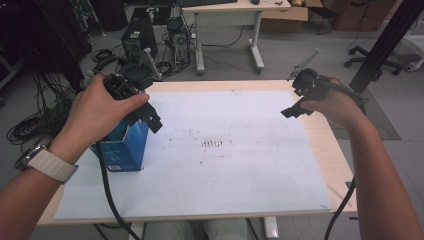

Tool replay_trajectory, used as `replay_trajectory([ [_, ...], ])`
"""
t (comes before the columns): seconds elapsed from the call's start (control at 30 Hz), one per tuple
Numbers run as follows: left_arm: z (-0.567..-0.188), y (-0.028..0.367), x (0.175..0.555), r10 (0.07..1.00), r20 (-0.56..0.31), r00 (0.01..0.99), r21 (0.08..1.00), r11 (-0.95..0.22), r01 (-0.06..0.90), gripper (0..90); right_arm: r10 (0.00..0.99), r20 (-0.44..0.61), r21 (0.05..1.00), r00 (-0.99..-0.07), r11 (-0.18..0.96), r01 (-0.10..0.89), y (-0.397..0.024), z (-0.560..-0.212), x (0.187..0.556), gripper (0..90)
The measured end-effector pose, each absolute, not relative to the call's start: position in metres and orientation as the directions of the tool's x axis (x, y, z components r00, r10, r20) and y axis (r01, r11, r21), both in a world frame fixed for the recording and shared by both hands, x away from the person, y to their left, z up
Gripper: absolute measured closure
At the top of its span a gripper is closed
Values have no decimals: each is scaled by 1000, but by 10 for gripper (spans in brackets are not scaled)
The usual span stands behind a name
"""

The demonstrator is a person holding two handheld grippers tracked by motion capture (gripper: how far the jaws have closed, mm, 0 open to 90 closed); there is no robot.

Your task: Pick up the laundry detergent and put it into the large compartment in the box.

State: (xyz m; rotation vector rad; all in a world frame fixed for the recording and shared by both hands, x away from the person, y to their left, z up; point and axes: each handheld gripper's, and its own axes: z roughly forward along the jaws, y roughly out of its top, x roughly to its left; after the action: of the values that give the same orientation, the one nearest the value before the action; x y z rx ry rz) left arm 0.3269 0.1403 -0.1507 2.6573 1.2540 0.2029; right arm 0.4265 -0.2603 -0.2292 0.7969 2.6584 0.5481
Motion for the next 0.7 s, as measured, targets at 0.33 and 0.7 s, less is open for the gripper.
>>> replay_trajectory([
  [0.33, -157, 129, 324, 746, 33, 665, 258, -649, 716, 43, 572, -184, 439, -799, 775, 454, -259, -229, 429, 110],
  [0.7, -158, 129, 326, 745, 35, 666, 255, -651, 715, 43, 575, -179, 443, -798, 772, 456, -261, -231, 428, 110],
])
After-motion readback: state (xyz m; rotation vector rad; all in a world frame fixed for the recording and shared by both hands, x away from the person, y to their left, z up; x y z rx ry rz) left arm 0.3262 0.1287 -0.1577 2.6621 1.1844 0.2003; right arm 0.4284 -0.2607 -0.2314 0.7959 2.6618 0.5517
